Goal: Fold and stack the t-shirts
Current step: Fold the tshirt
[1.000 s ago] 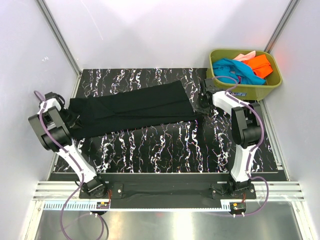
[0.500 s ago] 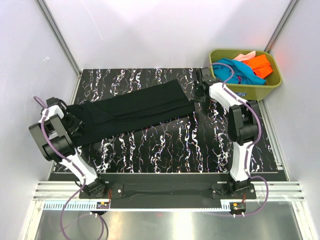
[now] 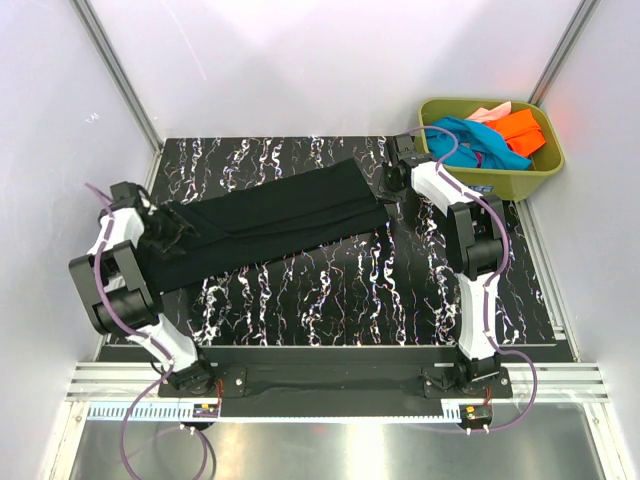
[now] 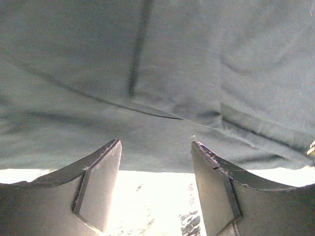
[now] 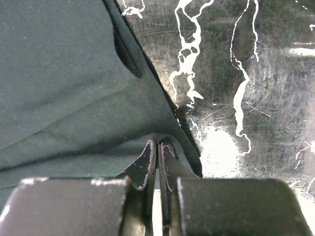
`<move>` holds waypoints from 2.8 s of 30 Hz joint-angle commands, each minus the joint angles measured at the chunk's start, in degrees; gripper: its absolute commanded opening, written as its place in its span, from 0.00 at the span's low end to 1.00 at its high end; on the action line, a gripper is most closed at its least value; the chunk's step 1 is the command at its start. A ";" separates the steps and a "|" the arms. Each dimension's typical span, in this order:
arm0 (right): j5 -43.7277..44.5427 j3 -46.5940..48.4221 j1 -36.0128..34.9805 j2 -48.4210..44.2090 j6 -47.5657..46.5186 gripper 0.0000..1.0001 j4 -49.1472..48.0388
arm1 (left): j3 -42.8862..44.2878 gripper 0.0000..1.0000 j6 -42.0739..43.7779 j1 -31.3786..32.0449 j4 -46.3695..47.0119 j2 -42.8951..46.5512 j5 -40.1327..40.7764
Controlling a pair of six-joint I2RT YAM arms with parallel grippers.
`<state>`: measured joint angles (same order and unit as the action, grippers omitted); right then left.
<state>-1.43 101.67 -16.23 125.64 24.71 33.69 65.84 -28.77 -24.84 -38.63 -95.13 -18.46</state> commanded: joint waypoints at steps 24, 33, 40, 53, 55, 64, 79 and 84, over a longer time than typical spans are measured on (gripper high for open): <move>-2.35 0.99 0.14 -0.23 2.27 0.05 -2.14 | 4.90 0.37 -5.77 2.25 6.99 -11.04 2.29; -2.35 2.13 -1.08 0.13 1.84 0.04 -1.53 | 8.08 0.00 -4.45 2.34 5.94 -11.75 3.95; -0.24 2.75 -1.17 -1.28 1.84 0.04 -1.44 | 5.00 0.00 -3.48 2.43 4.62 1.34 9.05; 0.11 5.38 -1.17 0.48 -2.12 0.05 -1.35 | 6.85 0.00 -3.83 2.43 0.39 9.10 9.16; 0.03 5.56 -1.09 0.83 -2.03 0.05 -1.78 | 5.88 0.00 -3.92 2.69 1.19 6.99 7.83; -2.43 10.04 -1.09 5.48 -2.38 0.05 -2.40 | 7.71 0.00 -4.36 4.36 3.22 1.36 8.70; -3.84 26.29 -0.47 16.82 -1.51 0.29 2.86 | 17.91 0.28 -3.14 5.06 -0.38 -9.28 10.19; -2.53 30.51 -0.21 15.26 -3.79 0.44 8.65 | 21.17 0.39 -1.20 6.03 -3.11 -6.48 13.26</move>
<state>-4.14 127.68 -16.78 142.91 22.85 37.71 83.24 -31.94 -19.66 -40.40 -105.16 -8.14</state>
